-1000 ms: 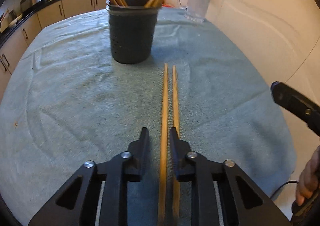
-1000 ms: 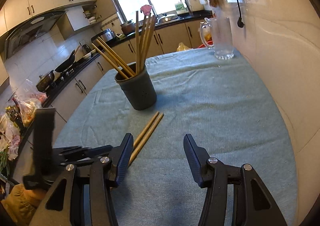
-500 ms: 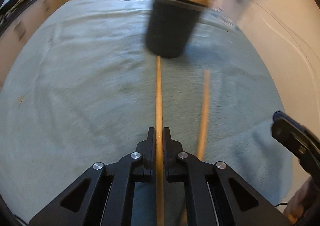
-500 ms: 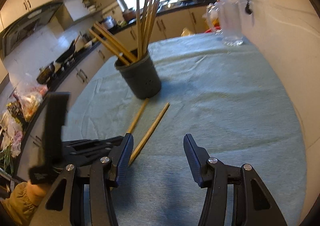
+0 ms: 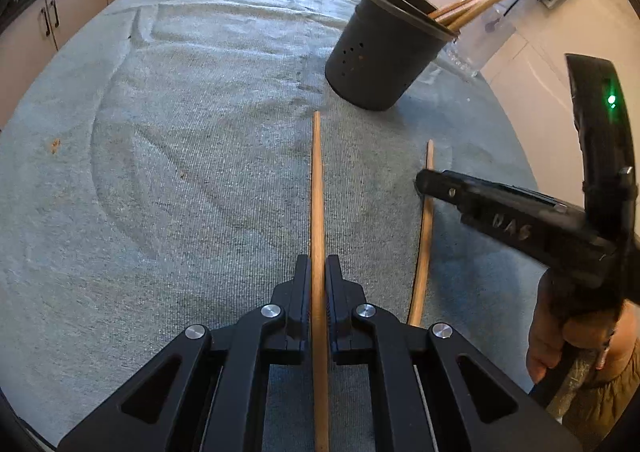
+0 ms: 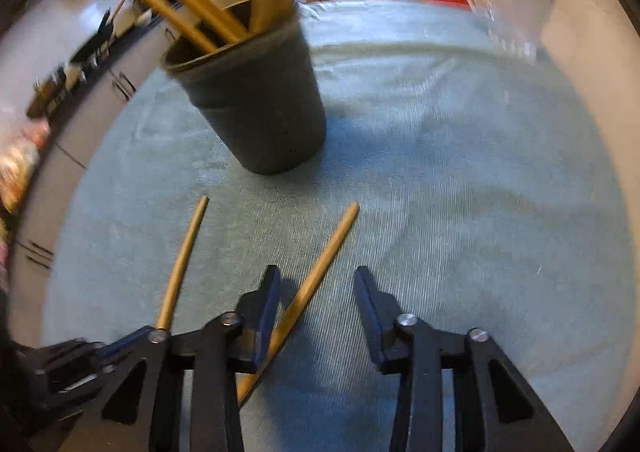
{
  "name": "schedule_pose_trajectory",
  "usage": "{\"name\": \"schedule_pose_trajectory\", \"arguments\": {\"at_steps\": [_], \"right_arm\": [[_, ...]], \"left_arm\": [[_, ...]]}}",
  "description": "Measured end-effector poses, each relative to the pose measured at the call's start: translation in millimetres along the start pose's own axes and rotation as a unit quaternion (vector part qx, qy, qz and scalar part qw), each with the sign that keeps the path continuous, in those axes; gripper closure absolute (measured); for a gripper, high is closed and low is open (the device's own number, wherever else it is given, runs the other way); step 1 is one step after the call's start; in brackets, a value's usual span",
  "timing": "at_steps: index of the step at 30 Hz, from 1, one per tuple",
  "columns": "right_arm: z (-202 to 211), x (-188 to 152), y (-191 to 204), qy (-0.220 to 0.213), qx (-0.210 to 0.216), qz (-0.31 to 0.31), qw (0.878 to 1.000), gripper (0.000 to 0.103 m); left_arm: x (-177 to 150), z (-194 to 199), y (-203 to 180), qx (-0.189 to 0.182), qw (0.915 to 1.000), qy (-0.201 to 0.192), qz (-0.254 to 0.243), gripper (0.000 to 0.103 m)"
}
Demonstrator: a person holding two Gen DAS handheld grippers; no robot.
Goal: Organize utensils
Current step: 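Close the left tool on a chopstick while the right tool grasps another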
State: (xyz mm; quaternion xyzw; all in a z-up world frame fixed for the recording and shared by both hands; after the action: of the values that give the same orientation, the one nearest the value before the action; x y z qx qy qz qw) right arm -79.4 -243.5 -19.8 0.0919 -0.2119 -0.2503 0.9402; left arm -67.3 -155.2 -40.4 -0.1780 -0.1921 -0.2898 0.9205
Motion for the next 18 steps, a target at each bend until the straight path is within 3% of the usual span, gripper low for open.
{"name": "schedule_pose_trajectory", "arguments": {"at_steps": [3,8,11,14,18], "right_arm": [[-3.7,-2.1,8.9,0.03,-0.038,0.073,0.996,0.09],[0.0,-5.9,-18.5,0.073,-0.135,0.164,0.974,0.095],[6.0,-5.8,-36.6,0.071,-0.137,0.149,0.977,0.095],[11.1,-3.1,-44.7,0.057,-0.124,0.125,0.983,0.094],[8.3,0.7,-38.4,0.048,-0.119,0.121,0.984,0.094]], "left_arm": [[-3.6,2.3,3.3,-0.017,0.9996,0.005,0.022,0.096],[-6.1,5.0,4.2,-0.041,0.997,0.058,0.033,0.096],[3.1,2.1,7.7,-0.029,0.9965,0.074,0.027,0.094],[19.2,0.7,10.3,-0.001,0.9976,0.068,0.013,0.082],[37.0,-10.7,12.2,0.021,0.997,0.074,0.011,0.08]]}}
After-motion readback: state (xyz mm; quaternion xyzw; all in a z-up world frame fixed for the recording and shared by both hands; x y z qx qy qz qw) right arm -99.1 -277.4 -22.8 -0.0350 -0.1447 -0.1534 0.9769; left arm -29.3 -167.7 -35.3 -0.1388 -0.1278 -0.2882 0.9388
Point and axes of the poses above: each gripper's, at about its wrist camera, not at the fingertips, and z roughly against the way its jaws point, y to its left, x to its top, the point moved 7 cm from there along -z, roughly the way its jaws point, and after that the axes turned 14 degrees about -z, right-handed, at the moved point
